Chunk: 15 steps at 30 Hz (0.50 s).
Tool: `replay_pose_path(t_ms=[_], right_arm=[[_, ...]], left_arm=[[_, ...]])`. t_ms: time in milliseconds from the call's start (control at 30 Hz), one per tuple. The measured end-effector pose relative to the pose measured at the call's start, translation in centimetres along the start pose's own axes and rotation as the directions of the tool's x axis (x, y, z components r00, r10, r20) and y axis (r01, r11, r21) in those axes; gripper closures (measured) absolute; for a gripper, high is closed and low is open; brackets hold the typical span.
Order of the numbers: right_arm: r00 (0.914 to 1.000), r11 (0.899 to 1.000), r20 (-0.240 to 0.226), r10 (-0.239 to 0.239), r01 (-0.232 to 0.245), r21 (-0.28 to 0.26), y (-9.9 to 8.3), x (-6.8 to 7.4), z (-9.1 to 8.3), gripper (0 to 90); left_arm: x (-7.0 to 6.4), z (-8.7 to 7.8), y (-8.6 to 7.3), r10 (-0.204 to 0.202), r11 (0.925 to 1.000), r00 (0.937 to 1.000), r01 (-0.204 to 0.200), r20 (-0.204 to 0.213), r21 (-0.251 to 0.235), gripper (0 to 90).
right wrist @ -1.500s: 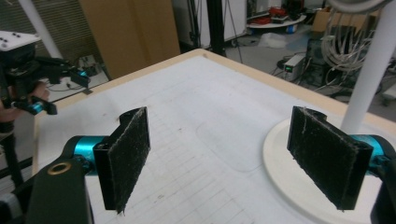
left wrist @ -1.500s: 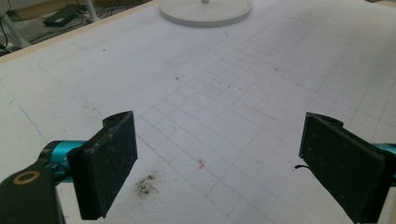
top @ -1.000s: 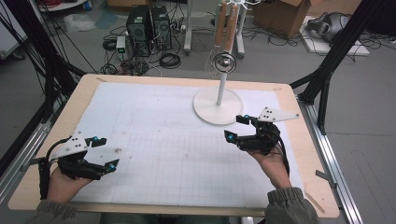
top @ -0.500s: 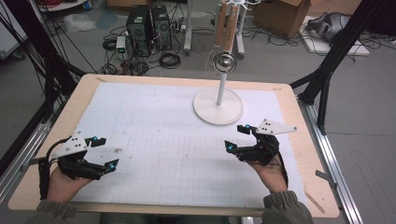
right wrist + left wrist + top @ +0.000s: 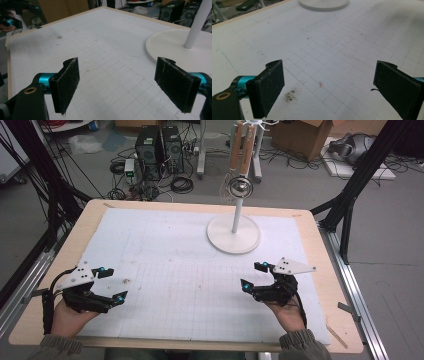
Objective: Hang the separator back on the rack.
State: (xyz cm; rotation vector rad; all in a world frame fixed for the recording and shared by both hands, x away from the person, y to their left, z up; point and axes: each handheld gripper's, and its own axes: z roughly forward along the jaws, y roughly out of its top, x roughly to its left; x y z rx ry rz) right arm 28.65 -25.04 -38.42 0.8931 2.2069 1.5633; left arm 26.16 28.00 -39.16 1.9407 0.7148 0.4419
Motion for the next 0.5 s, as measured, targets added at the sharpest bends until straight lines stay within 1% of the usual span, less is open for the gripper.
replay_pose_path(t_ms=[133,267,367,400,433,500], right_arm=[[0.9999,1.0,0.005,0.009,-0.009,-0.002,-0.8,0.0,-0.2,19.0],[0.9996,1.0,0.018,0.022,-0.022,0.011,-1.6,0.1,-0.1,18.7],[0.9989,0.999,0.014,0.045,-0.045,0.009,-2.1,-0.1,0.2,18.6],[0.9988,0.999,0.011,0.048,-0.048,0.013,-2.2,0.0,0.3,18.6],[0.9988,0.999,0.01,0.049,-0.049,0.017,-2.4,0.0,0.4,18.6],[0.9991,0.999,0.012,0.042,-0.042,0.022,-2.6,0.0,0.7,18.6]], left_arm=[[0.0,0.2,-0.1,-0.001,1.0,1.0,0.001,0.001,0.001,10.0],[0.1,0.3,-0.2,-0.005,1.0,1.0,0.005,-0.002,0.002,9.1],[0.2,0.4,-0.3,-0.012,0.9999,0.9999,0.012,-0.008,0.003,9.0],[0.2,0.4,-0.4,-0.019,0.9998,0.9998,0.019,-0.007,0.003,9.0],[0.3,0.4,-0.5,-0.016,0.9999,0.9998,0.016,-0.01,0.006,8.9],[0.3,0.4,-0.5,-0.023,0.9997,0.9997,0.023,-0.012,0.003,8.7]])
